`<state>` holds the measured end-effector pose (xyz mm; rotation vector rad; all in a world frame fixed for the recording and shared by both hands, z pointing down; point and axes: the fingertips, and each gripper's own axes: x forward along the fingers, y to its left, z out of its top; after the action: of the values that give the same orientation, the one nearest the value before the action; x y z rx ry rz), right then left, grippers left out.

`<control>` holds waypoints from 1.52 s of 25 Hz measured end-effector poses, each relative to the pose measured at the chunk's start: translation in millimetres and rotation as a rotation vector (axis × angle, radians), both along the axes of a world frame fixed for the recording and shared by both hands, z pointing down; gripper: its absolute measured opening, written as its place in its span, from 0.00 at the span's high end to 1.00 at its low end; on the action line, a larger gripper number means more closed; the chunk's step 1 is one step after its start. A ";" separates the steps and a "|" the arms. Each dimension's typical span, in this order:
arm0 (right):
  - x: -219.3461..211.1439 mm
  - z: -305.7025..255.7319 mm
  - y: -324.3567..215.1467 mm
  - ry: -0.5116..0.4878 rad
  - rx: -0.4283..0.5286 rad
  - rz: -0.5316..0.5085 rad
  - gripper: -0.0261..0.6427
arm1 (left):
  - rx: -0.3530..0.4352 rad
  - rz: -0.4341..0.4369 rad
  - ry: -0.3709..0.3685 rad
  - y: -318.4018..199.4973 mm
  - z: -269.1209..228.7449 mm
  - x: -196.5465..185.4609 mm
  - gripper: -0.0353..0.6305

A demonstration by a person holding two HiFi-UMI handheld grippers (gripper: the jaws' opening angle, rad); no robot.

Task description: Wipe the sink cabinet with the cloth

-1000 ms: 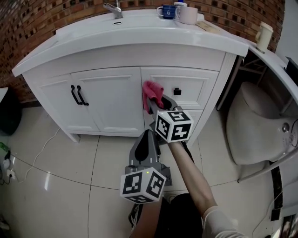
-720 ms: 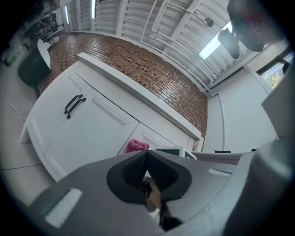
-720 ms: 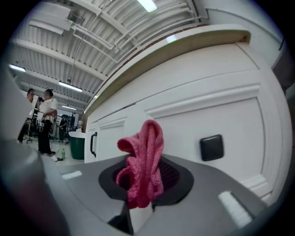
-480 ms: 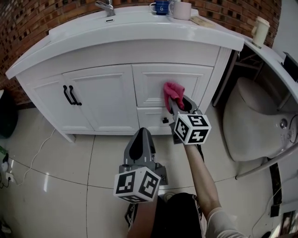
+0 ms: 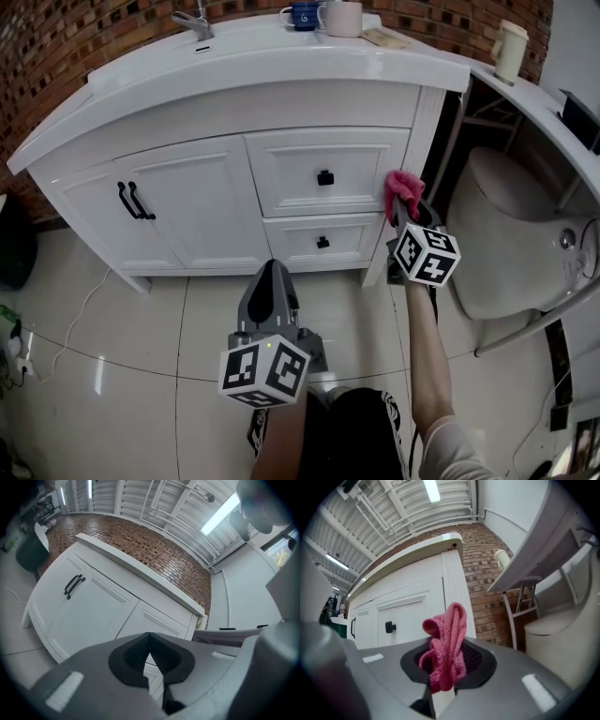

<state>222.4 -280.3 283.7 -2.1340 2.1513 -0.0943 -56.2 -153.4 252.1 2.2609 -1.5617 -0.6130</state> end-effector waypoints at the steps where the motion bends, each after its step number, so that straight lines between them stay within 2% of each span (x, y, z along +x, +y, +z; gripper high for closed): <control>1: 8.8 0.8 3.3 0.004 -0.006 0.035 0.86 | -0.001 0.004 -0.001 0.7 -0.4 2.0 0.93; 3: 18.6 -0.1 14.0 0.011 -0.010 0.096 0.86 | 0.005 0.013 -0.009 0.9 -0.5 5.7 0.93; 5: 0.8 -5.9 26.0 -0.004 0.024 0.064 0.86 | 0.011 0.022 -0.016 0.5 0.3 8.6 0.93; 8: -73.9 -9.7 27.1 -0.058 0.083 -0.135 0.86 | 0.010 0.026 0.001 1.8 -2.9 6.7 0.93; 11: -161.7 7.0 6.1 -0.090 0.068 -0.318 0.86 | 0.020 0.016 0.022 5.9 -8.6 -0.6 0.93; 13: -219.4 25.0 -4.1 -0.037 0.040 -0.423 0.86 | 0.037 0.022 0.018 10.4 -12.5 -3.2 0.93; 15: -268.2 38.7 -12.4 0.061 0.022 -0.511 0.86 | 0.059 0.025 0.002 11.6 -18.7 -6.2 0.93; 18: -297.3 51.1 -31.6 0.161 0.008 -0.523 0.86 | 0.059 0.021 0.008 7.8 -20.3 -11.3 0.93; 21: -285.8 51.5 -38.4 0.148 0.014 -0.487 0.86 | 0.050 0.047 0.023 5.4 -17.4 -6.3 0.93; 24: -249.7 54.9 -37.4 0.088 0.010 -0.430 0.86 | 0.054 0.067 0.011 4.5 -17.0 0.9 0.93; 28: -169.1 58.8 -28.8 0.036 0.021 -0.297 0.86 | 0.040 0.068 0.009 4.7 -13.4 3.3 0.93; 33: -47.5 59.2 -11.3 -0.039 0.012 -0.070 0.86 | 0.030 0.050 -0.001 2.6 -9.2 3.1 0.93; 36: -9.0 61.4 -5.6 0.011 -0.014 -0.014 0.86 | 0.022 0.050 -0.011 2.4 -6.4 10.1 0.93; 38: 4.4 63.7 -3.5 0.006 -0.024 0.002 0.86 | 0.018 0.049 -0.020 2.5 -5.3 13.4 0.93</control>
<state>226.8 -283.8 347.3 -2.1522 2.1622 -0.1151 -42.8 -150.9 246.8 2.3179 -1.5112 -0.5952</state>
